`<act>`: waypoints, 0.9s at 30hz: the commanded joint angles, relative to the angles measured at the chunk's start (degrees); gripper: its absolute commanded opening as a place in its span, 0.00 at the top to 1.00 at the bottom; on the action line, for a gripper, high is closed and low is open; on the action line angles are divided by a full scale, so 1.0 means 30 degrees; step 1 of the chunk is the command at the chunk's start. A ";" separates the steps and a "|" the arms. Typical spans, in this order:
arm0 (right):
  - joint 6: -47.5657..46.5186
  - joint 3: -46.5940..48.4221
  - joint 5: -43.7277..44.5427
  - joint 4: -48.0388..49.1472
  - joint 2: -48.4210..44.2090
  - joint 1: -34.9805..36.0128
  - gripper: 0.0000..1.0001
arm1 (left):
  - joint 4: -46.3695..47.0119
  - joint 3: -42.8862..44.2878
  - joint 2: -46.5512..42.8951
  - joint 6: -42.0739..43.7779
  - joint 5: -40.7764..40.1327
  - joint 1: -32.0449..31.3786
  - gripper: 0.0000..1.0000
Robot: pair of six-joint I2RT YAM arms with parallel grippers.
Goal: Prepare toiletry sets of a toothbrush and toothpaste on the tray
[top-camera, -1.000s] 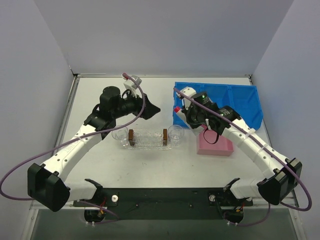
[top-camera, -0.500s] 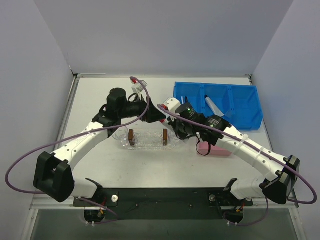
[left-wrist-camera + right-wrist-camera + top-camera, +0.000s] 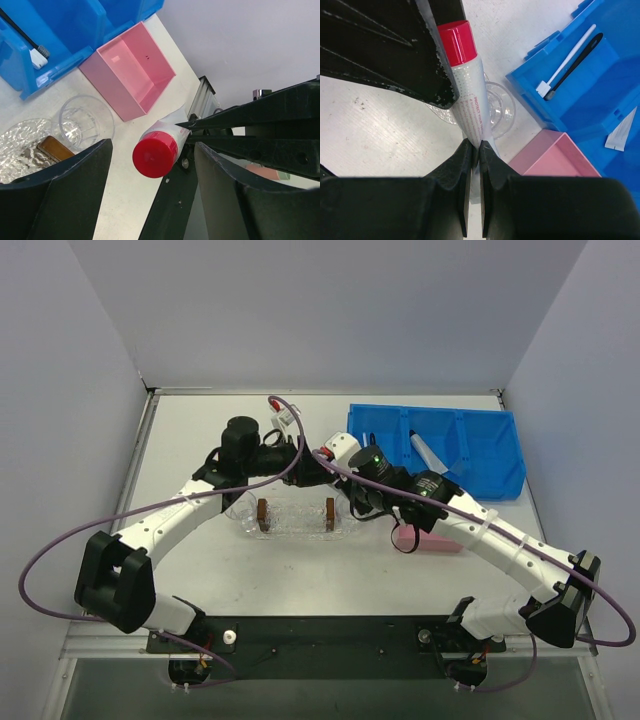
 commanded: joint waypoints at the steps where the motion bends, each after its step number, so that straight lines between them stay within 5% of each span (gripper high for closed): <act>1: -0.0315 0.0622 0.0792 0.0747 -0.0047 0.0474 1.00 | 0.1492 0.0036 0.0162 -0.0544 0.1018 -0.0222 0.25; 11: -0.0637 0.0710 0.1641 0.1011 0.0187 0.1091 1.00 | 0.1492 0.0064 0.0162 -0.0544 0.0989 -0.0690 0.41; 21: -0.0784 0.0593 0.2549 0.1040 -0.0047 0.1237 1.00 | 0.0995 0.0240 0.0396 -0.0428 0.0990 -0.1247 0.40; 27: -0.0784 0.0476 0.2812 0.1070 -0.0018 0.1237 1.00 | 0.0994 0.0211 0.0514 -0.0457 0.0989 -0.1306 0.60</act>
